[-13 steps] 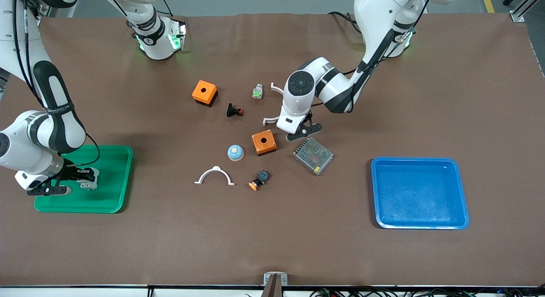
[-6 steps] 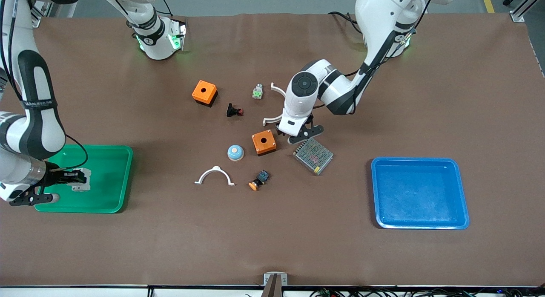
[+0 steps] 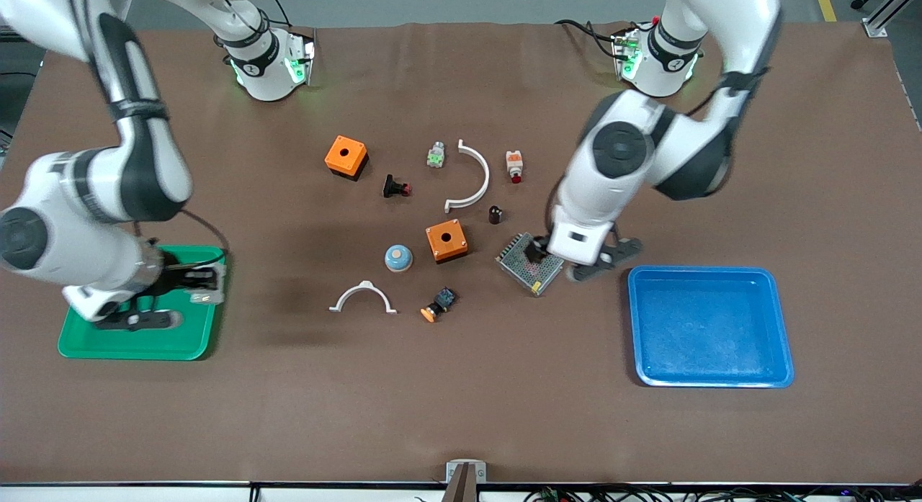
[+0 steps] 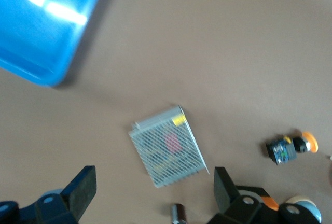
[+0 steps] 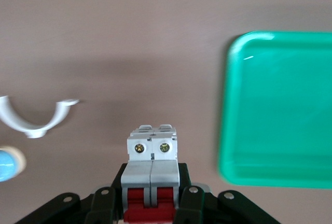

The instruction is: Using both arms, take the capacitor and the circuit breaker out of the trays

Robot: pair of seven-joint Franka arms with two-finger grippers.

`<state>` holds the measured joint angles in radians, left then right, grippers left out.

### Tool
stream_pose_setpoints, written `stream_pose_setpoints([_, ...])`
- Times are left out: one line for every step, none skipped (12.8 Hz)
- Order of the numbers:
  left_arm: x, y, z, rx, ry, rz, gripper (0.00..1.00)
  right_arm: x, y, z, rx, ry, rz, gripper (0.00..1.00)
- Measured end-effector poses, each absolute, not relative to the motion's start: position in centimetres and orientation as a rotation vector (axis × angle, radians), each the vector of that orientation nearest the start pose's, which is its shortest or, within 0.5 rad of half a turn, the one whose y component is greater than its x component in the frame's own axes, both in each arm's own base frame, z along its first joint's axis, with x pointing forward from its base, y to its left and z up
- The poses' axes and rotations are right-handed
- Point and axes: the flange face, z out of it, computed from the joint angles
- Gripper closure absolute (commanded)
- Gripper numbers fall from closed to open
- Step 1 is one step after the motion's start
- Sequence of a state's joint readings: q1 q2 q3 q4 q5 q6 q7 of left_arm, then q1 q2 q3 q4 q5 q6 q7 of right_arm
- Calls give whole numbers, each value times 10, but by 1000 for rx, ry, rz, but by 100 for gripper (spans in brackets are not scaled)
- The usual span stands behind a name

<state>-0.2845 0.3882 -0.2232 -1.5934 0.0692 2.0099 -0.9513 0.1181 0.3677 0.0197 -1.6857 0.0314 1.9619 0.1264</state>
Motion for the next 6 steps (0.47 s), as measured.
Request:
stream_pose_setpoints([610, -284, 432, -3106, -677, -26, 0, 628, 118, 369, -3099, 22, 137, 100])
stream_pose_setpoints([619, -263, 445, -3109, -661, -37, 0, 613, 142, 355, -3086, 37, 120, 100])
stream_pose_setpoints([625, -243, 459, -3116, -625, -52, 0, 597, 161, 339, -3084, 57, 102, 100])
stream_pose_setpoints([628, -226, 472, -3118, -586, -57, 0, 581, 176, 322, -3086, 72, 89, 100])
stream_pose_setpoints([629, -208, 485, -3116, -557, -59, 0, 566, 190, 306, -3087, 82, 73, 100])
stream_pose_setpoints([629, -188, 499, -3114, -530, -63, 0, 553, 203, 291, -3086, 89, 50, 100])
